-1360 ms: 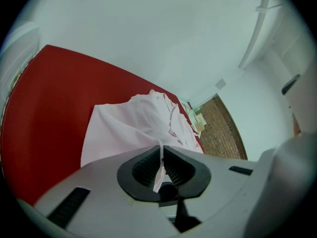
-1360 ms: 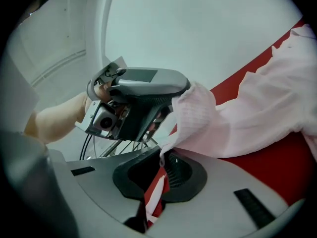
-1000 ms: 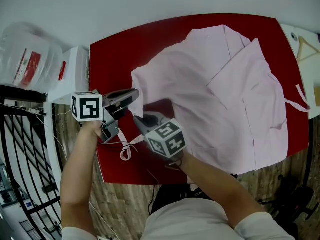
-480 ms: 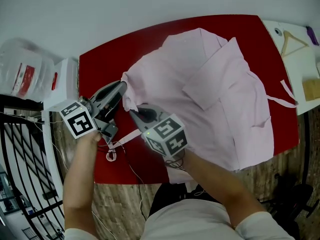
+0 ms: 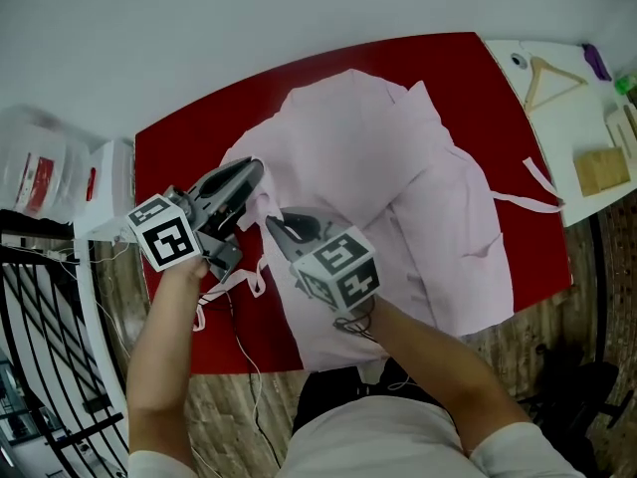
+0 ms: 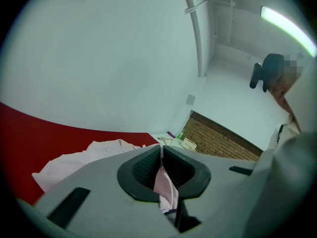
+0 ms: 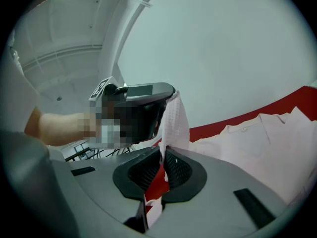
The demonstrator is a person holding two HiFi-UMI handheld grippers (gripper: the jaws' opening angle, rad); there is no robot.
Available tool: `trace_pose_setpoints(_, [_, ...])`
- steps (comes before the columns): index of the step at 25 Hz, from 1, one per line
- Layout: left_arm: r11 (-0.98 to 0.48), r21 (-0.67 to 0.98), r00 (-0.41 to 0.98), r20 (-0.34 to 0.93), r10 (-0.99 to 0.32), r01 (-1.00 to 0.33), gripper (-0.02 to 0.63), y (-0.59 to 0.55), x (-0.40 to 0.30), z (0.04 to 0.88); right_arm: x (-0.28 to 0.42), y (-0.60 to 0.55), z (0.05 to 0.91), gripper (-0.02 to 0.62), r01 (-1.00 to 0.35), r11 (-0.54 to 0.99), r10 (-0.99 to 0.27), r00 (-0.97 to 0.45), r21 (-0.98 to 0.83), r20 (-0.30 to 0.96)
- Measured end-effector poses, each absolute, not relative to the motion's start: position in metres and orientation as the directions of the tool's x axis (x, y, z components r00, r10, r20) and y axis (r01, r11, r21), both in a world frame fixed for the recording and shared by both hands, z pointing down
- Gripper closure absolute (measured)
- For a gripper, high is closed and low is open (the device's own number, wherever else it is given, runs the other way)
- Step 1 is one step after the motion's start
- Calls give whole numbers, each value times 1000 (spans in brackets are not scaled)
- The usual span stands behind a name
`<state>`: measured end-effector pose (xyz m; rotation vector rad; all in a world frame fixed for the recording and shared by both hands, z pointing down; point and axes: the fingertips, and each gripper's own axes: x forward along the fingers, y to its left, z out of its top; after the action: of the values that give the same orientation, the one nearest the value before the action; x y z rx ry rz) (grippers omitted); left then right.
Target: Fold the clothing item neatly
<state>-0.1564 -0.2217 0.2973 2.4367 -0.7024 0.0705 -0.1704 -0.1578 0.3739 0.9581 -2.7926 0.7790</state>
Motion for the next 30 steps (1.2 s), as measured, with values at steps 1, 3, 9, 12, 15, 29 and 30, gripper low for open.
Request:
trace_pose_setpoints(1, [-687, 532, 863, 207, -461, -495, 583, -222, -147, 298, -162, -159, 374, 563, -600, 671, -555, -796, -436, 242])
trace_pose_setpoints(3, [-696, 531, 871, 214, -442, -483, 583, -224, -128, 300, -146, -160, 376, 564, -610, 663, -564, -788, -434, 247])
trace_pose_setpoints(9, [-706, 545, 891, 239, -386, -452, 583, -227, -73, 311, -101, -162, 384, 563, -636, 635, -584, -767, -438, 267])
trace_pose_setpoints(12, [-701, 551, 892, 271, -363, -453, 583, -229, -49, 323, -83, -162, 391, 563, -643, 622, -588, -760, -446, 277])
trace_pose_setpoints(15, [-693, 558, 889, 315, -333, -457, 583, -228, -28, 341, -66, -159, 403, 563, -651, 603, -589, -753, -461, 292])
trace_pose_setpoints(29, [-602, 626, 861, 444, -247, -496, 583, -232, 50, 435, 8, -154, 472, 563, -711, 454, -583, -693, -538, 424])
trace_pose_setpoints(30, [-596, 628, 858, 451, -244, -500, 583, -233, 54, 441, 12, -154, 475, 563, -715, 446, -584, -689, -539, 430])
